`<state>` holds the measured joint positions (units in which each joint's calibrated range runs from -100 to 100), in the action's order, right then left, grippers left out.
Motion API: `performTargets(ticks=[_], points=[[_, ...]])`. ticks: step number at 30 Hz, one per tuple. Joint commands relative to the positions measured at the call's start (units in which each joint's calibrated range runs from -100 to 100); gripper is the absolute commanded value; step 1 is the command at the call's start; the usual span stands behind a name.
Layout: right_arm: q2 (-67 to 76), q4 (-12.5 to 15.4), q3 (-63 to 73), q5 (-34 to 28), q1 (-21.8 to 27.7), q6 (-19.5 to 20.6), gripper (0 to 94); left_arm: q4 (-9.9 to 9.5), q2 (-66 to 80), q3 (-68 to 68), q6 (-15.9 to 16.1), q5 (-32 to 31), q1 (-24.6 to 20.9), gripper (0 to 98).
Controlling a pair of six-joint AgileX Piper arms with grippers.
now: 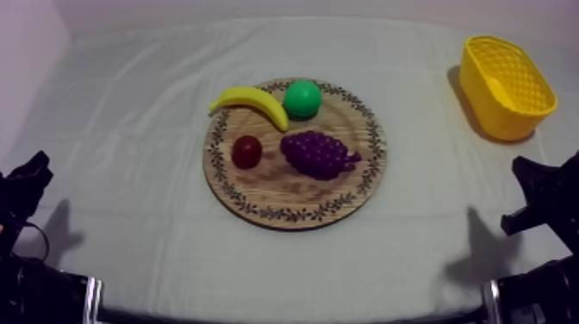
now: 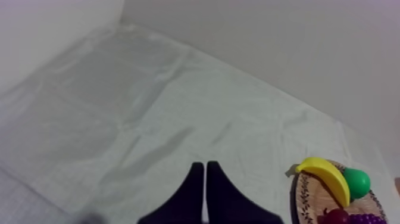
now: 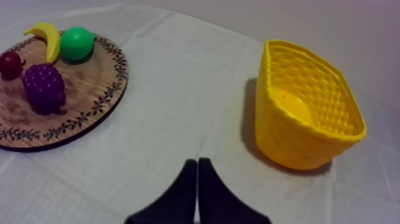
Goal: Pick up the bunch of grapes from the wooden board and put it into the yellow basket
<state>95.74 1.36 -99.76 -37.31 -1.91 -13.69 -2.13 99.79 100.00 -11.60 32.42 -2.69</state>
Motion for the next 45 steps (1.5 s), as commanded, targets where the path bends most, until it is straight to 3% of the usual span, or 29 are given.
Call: performTargets(ticks=[1,26,35,40,45], points=[[0.02,-0.02,-0.01,0.05,-0.38,-0.26,0.7,0.01,-0.05,0.00,0.00,-0.01,-0.03,0.1],[-0.06,0.12,-0.01,-0.61,-0.59,2.68,0.3,0.01,-0.05,0.00,0.00,-0.01,-0.03,0.1],[-10.87,-0.38,4.50,4.40,-1.10,3.89,0.2,0.01,-0.05,0.00,0.00,-0.01,-0.03,0.1],[-19.49,0.62,13.15,3.98,-1.23,4.09,0.2,0.01,-0.05,0.00,0.00,-0.01,-0.03,0.1],[-27.98,3.90,24.21,1.47,-1.34,1.71,0.2,0.01,-0.05,0.00,0.00,-0.01,-0.03,0.1]])
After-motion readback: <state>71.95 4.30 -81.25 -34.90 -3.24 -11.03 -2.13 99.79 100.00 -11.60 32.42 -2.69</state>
